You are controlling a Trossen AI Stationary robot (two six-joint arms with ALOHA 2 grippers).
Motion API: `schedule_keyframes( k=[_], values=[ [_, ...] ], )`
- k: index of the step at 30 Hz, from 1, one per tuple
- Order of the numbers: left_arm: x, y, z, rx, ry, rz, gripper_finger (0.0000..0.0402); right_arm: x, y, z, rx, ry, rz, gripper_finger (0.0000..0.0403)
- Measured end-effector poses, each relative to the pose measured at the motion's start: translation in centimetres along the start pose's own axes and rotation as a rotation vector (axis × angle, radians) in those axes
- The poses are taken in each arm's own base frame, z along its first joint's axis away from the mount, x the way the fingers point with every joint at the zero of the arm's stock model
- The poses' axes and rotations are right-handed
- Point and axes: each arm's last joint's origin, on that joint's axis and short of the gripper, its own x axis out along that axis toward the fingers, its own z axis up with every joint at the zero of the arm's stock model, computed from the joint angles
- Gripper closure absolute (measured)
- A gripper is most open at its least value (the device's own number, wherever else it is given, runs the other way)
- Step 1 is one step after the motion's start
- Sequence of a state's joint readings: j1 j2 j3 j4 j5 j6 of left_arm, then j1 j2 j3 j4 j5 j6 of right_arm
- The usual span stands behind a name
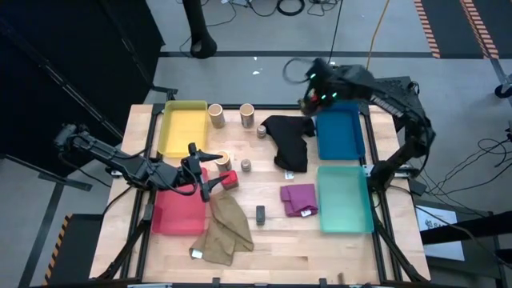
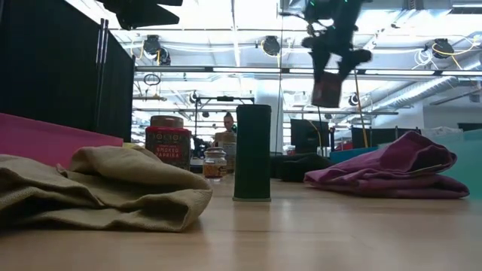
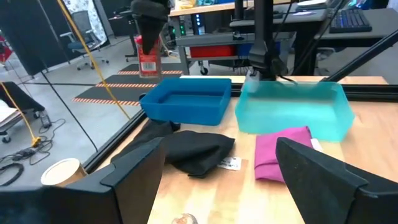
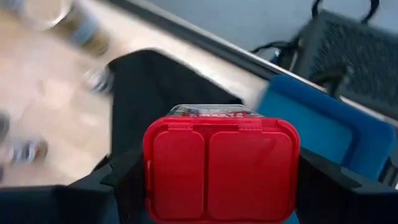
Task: Sort spices by type
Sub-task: Put the bottom red seasoning can into the dark blue bin
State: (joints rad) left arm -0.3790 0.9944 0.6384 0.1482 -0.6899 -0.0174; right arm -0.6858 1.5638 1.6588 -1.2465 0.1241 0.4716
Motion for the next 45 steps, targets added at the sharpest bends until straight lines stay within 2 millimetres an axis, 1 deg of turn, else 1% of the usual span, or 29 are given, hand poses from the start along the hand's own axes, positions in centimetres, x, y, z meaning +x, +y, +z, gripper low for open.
schedule_keyframes(
  k=[3,8,14,18,22,25,31,37,41,45],
  values=[
    [0.0,0.0,0.0,0.000,0.000,0.000,0.0091,1.5,-2.8,0.2,0.106,-0.004,-0.045,0.0122],
    [0.0,0.0,0.0,0.006,0.000,0.000,0.0091,4.2,-6.0,-0.4,0.207,0.038,-0.101,0.0122],
    [0.0,0.0,0.0,0.005,0.000,0.000,0.0091,6.9,-8.7,-1.4,0.299,0.099,-0.160,0.0122],
    [0.0,0.0,0.0,0.004,0.000,0.000,0.0091,8.7,-10.3,-1.6,0.360,0.085,-0.112,0.0122],
    [0.0,0.0,0.0,0.005,0.000,0.000,0.0091,9.9,-11.6,-1.7,0.405,0.046,-0.083,0.0123],
    [0.0,0.0,0.0,0.005,0.000,0.000,0.0091,10.7,-12.0,-2.2,0.414,0.060,-0.073,0.0122],
    [0.1,0.2,0.0,0.003,0.001,0.011,0.0091,11.8,-12.1,-3.0,0.395,0.080,-0.071,0.0122],
    [0.4,0.6,0.0,-0.005,0.004,0.032,0.0091,12.5,-11.6,-3.0,0.379,0.063,-0.064,0.0122],
    [0.5,0.7,0.0,-0.005,0.004,0.038,0.0091,13.3,-11.2,-3.2,0.350,0.086,-0.121,0.0122],
    [0.6,0.9,0.0,-0.006,0.006,0.052,0.0091,13.6,-10.9,-3.2,0.350,0.095,-0.119,0.0122]
  ],
)
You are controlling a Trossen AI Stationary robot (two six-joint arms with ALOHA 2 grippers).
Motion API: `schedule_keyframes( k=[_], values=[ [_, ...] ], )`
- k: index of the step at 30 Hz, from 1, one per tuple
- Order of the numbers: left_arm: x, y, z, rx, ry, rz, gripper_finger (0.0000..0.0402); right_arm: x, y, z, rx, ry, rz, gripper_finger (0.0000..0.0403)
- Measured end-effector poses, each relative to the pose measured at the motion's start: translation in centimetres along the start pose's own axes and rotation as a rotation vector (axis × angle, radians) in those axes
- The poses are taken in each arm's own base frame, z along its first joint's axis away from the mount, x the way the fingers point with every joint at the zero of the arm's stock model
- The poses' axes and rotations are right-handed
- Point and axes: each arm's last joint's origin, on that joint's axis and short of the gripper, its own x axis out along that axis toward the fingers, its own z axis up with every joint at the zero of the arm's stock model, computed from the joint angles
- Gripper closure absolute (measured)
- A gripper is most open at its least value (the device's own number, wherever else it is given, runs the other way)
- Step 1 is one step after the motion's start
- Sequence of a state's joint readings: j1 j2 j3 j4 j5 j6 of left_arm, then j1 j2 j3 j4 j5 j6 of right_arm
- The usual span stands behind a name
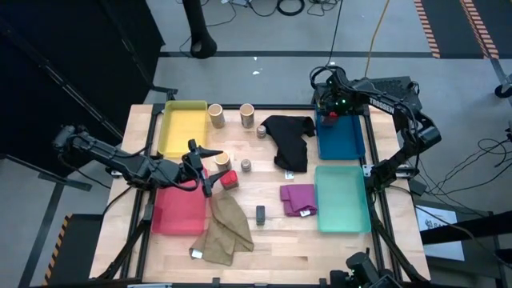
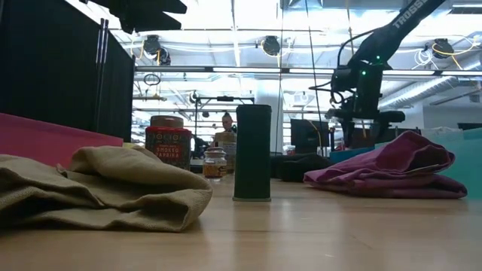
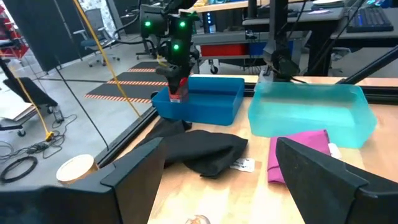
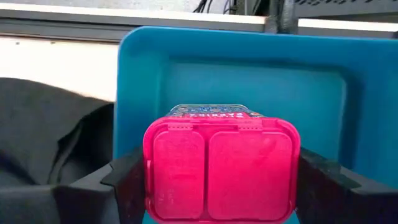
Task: Sort spices by type
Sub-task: Put the bottom red seasoning can into the dark blue bin
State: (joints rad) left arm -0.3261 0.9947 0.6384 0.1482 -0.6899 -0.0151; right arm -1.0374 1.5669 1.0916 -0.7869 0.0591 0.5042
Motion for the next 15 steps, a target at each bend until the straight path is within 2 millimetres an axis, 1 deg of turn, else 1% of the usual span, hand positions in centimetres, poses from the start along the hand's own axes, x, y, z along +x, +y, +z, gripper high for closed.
schedule_keyframes(
  k=[5,9,15],
  values=[
    [0.1,0.2,0.0,0.000,0.001,0.011,0.0091,0.0,-0.1,0.2,0.014,-0.023,-0.020,0.0122],
    [0.1,0.2,0.0,-0.004,0.001,0.011,0.0091,0.9,0.0,0.1,0.001,0.001,-0.051,0.0121],
    [0.1,0.2,0.0,-0.004,0.001,0.011,0.0091,2.8,0.3,0.1,-0.030,0.056,-0.075,0.0071]
  ],
)
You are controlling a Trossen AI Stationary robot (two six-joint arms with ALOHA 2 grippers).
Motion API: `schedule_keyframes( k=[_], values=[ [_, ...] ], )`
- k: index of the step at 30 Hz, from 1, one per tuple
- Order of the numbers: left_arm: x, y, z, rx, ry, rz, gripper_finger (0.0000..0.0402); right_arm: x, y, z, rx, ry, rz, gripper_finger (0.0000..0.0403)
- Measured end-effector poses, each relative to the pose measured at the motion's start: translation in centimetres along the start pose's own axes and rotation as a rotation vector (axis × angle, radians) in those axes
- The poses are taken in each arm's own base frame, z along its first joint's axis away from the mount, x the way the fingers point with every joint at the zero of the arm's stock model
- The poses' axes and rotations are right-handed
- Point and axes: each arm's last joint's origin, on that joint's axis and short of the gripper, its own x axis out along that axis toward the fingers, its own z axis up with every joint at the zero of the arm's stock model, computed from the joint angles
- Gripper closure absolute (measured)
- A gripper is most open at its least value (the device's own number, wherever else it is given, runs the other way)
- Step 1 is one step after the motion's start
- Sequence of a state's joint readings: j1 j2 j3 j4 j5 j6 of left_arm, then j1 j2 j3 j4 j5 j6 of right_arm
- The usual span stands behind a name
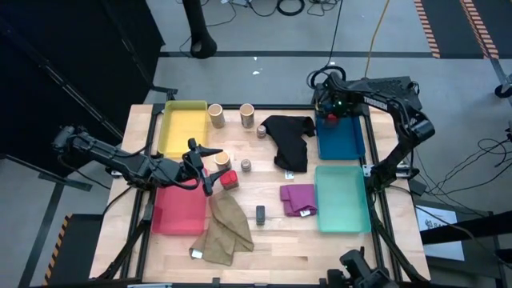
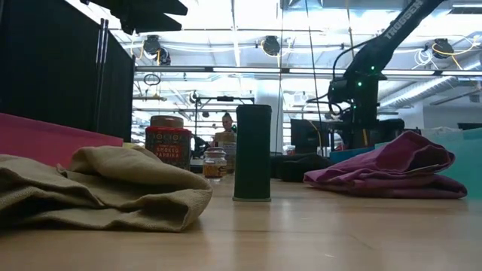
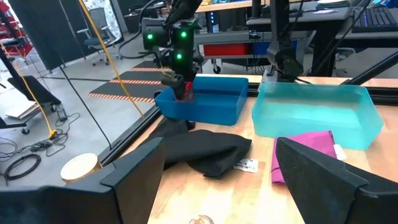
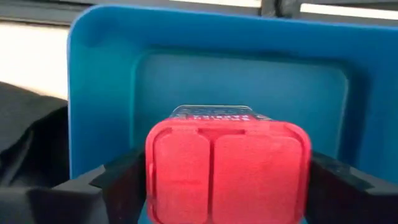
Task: Sort spices by type
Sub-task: Put the bottom red seasoning can into the dark blue bin
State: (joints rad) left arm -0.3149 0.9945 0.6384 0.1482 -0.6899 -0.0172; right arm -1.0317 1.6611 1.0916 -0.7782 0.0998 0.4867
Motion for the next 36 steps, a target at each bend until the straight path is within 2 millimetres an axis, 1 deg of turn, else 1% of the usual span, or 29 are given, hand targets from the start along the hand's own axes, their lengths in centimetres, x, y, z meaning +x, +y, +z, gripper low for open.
schedule_keyframes(
  k=[2,5,12,15,19,23,26,28,30,32,36],
  values=[
    [0.0,0.0,0.0,0.000,0.000,0.000,0.0091,0.3,0.0,0.0,-0.006,0.008,-0.004,0.0064],
    [0.0,0.0,0.0,0.000,0.000,0.000,0.0091,0.3,0.1,0.2,-0.014,-0.008,0.005,0.0060],
    [0.0,0.0,0.0,0.000,0.000,-0.001,0.0091,-1.0,0.1,0.5,-0.020,-0.049,0.019,0.0057],
    [0.0,0.0,0.0,-0.001,0.000,-0.001,0.0091,-2.2,0.3,1.0,-0.020,-0.086,0.037,0.0056],
    [0.0,0.0,0.0,-0.001,0.000,-0.001,0.0091,-4.6,0.3,1.4,-0.041,-0.124,0.053,0.0056],
    [0.0,0.0,0.0,0.000,0.002,-0.001,0.0091,-7.3,0.0,0.4,-0.083,-0.145,0.015,0.0057],
    [0.0,0.0,-0.1,0.004,0.008,-0.001,0.0091,-8.5,-0.6,-0.9,-0.111,-0.099,-0.031,0.0068],
    [0.0,0.0,-0.1,0.006,0.010,-0.001,0.0091,-8.4,-1.1,-1.9,-0.131,-0.025,-0.063,0.0089],
    [0.0,0.0,-0.1,0.005,0.010,-0.001,0.0091,-7.7,-1.6,-2.8,-0.160,0.029,-0.107,0.0122],
    [0.0,0.0,-0.1,0.008,0.013,-0.001,0.0091,-6.7,-1.5,-3.3,-0.190,0.023,-0.123,0.0168],
    [0.0,0.0,-0.1,0.008,0.012,-0.001,0.0091,-4.3,-0.8,-3.8,-0.207,-0.054,-0.075,0.0278]
  ],
)
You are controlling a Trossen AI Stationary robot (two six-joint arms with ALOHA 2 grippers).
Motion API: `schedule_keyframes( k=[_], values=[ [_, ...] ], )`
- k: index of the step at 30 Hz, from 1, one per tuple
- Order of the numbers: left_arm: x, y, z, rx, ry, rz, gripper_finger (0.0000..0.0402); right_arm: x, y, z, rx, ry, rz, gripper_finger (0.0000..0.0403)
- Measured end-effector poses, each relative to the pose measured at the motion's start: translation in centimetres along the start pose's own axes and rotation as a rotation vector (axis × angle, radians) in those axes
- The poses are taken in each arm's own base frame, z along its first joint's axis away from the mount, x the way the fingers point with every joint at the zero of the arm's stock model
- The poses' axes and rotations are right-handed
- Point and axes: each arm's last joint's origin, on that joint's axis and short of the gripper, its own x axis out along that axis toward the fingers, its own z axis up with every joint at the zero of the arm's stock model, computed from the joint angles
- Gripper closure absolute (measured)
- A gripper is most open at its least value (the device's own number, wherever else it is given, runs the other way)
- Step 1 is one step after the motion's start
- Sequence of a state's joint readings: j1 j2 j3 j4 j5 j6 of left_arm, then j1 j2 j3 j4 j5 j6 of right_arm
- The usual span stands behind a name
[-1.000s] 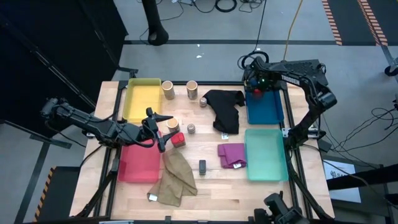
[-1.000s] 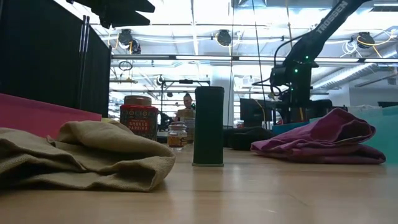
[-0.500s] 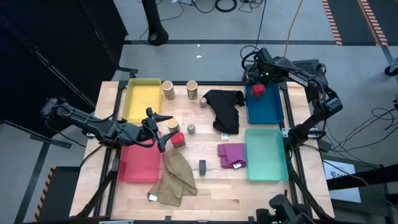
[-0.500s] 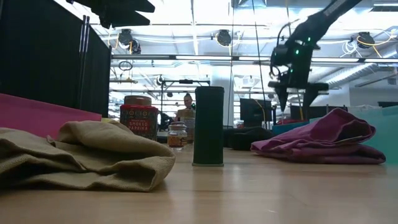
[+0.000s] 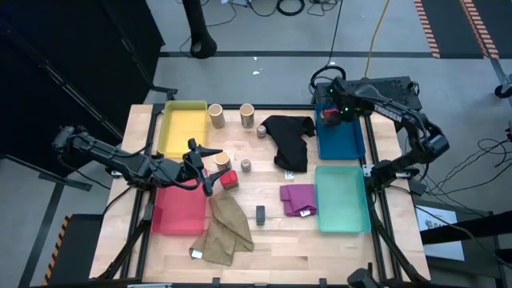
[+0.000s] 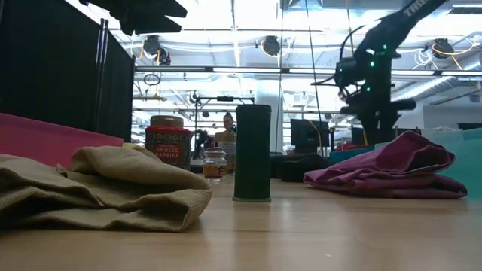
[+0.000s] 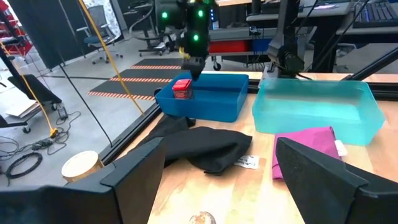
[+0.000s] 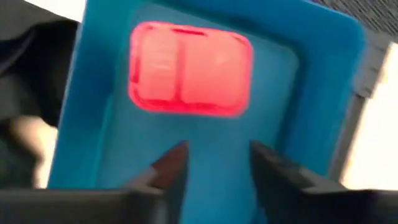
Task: Sort spices by type
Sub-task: Put the bottom red seasoning can into the dark blue bin
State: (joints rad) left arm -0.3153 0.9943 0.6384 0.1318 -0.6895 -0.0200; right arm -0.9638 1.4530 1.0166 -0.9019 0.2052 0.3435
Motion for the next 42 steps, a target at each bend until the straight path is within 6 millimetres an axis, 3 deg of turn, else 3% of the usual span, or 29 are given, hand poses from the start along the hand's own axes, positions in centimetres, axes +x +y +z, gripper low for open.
schedule_keyframes(
  k=[3,5,11,18,29,35,42],
  values=[
    [0.0,0.0,0.0,0.000,0.000,0.000,0.0091,1.6,0.2,-0.2,0.001,-0.044,0.014,0.0358],
    [0.0,0.0,0.0,0.000,0.000,0.000,0.0091,2.3,0.2,-0.6,-0.012,-0.039,0.013,0.0391],
    [0.0,0.0,0.0,0.001,0.000,0.000,0.0091,3.0,0.5,-0.9,0.018,-0.064,0.050,0.0381],
    [0.0,0.0,0.0,0.001,-0.001,0.000,0.0091,2.7,2.0,-0.1,0.040,-0.150,0.211,0.0400],
    [0.0,0.0,0.0,0.001,-0.001,0.000,0.0091,2.4,2.2,0.1,0.043,-0.174,0.232,0.0402],
    [0.0,0.0,0.0,0.000,-0.001,0.000,0.0091,0.0,2.9,-1.7,-0.047,-0.148,0.256,0.0402],
    [0.0,-0.1,0.0,-0.033,0.000,-0.041,0.0091,-6.1,5.1,-6.5,-0.245,-0.285,0.365,0.0403]
  ],
)
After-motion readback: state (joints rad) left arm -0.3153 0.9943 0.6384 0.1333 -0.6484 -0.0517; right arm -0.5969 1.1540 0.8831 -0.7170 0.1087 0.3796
